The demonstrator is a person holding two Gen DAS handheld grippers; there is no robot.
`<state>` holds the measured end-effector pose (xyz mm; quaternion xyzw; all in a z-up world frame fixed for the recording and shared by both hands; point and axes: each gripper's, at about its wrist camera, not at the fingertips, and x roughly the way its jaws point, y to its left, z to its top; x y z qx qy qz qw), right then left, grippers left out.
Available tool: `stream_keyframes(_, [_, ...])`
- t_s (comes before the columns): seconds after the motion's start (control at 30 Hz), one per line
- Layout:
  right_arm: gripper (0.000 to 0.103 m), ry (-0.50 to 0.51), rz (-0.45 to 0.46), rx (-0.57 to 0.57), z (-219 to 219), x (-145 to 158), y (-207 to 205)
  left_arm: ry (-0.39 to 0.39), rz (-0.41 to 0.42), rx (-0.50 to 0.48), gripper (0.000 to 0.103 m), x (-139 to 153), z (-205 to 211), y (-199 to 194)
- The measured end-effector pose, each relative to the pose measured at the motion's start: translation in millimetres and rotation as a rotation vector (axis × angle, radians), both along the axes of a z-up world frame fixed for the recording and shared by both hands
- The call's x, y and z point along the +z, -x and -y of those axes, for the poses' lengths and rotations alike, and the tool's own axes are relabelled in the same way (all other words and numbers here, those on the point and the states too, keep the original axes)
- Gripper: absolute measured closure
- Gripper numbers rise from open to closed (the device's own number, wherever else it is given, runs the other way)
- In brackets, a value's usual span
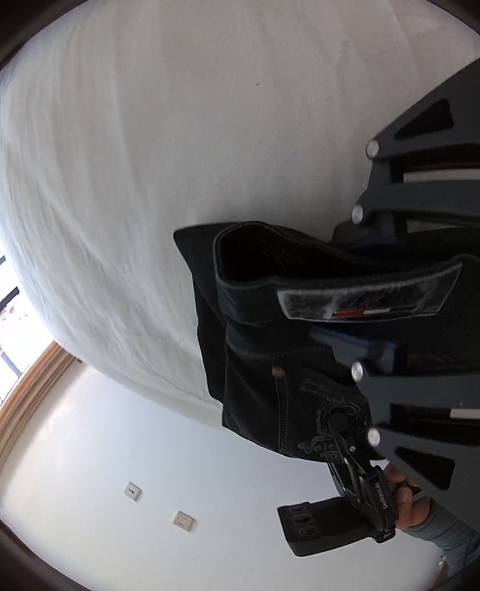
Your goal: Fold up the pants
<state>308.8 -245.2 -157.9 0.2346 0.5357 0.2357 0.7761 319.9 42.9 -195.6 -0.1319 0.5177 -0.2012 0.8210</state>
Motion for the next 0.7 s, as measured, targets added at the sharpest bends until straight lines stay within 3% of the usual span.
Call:
stream_keyframes(0.1, [0.051,-0.070,0.033,-0.042,13,-4,12,-0.057,0.031,0.021,0.046,6,-3,11])
stream_keyframes(0.17, [0.045,-0.058,0.043,-0.065,17,2,21,-0.116,0.063,0.034,0.046,19,2,16])
stream_keyframes(0.3, [0.038,-0.006,0.081,-0.139,30,22,44,-0.188,0.156,0.076,0.029,49,-7,36])
stream_keyframes(0.43, [0.036,0.033,0.162,-0.156,29,57,76,-0.232,0.256,0.112,0.022,88,9,65])
stream_keyframes(0.6, [0.033,0.096,0.296,-0.155,19,107,124,-0.286,0.382,0.173,0.005,135,29,102])
stream_keyframes(0.7, [0.029,0.131,0.400,-0.167,7,143,154,-0.334,0.511,0.223,0.004,168,29,140])
